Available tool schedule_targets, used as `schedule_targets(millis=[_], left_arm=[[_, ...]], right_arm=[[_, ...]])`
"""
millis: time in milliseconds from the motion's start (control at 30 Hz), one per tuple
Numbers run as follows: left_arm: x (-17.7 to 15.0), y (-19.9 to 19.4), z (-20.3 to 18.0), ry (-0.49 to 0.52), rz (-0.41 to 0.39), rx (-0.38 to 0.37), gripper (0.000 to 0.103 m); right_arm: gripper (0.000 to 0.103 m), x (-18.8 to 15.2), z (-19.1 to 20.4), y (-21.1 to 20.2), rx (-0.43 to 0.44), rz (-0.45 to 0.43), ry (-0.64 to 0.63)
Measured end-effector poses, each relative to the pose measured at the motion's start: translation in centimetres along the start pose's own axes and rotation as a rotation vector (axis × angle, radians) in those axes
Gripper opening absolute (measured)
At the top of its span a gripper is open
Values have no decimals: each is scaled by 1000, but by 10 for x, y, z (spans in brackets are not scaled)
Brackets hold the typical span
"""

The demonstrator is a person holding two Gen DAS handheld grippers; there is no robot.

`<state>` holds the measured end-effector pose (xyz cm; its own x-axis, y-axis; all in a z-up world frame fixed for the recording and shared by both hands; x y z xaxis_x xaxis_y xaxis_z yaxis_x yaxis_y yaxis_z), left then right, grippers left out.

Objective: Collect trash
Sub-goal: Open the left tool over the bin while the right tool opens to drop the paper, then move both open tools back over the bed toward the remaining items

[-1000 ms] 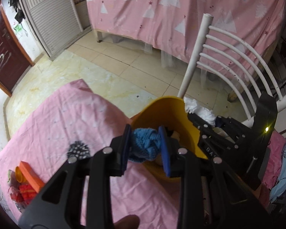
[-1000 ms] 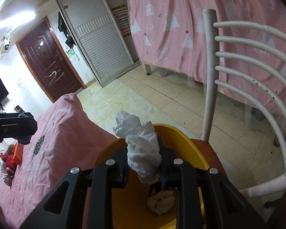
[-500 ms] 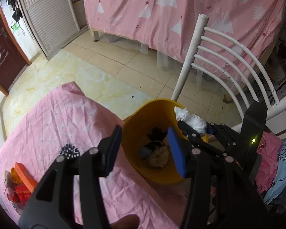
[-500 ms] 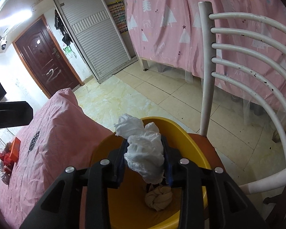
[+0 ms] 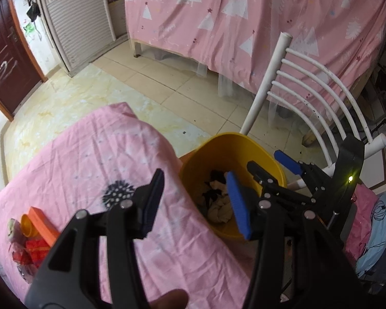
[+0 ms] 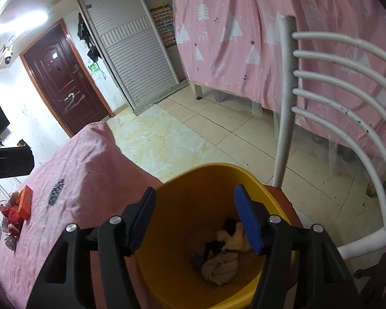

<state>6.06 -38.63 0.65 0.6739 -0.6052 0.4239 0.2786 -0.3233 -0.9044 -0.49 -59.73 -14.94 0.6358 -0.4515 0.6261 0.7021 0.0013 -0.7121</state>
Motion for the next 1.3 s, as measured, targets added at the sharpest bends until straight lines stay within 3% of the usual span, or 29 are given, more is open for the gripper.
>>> schedule_targets(millis=[467,767,1300], left_arm=[[-26,-38,72,-110,-55,-9,51],[-48,-61,132,-207,-95,5,55],[-101,-93,238,-344,-132,86,61]], right_arm=[[58,16,70,-11,41,-25,-106],[58,17,135,-5,76,-17,-204],[58,6,247,14,153,30,-386]])
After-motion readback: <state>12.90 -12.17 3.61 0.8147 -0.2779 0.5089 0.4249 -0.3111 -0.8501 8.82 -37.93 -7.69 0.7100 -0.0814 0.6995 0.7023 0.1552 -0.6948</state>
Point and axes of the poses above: each gripper's, at about its wrist camera, not at the fingertips, and y roughly the way its jaws point, z to its left, x to its top, the point moved 1 cm from there along y, roughly the way its jaws point, and after that the axes turned 5 degrees about z, right-handed, at the moved point
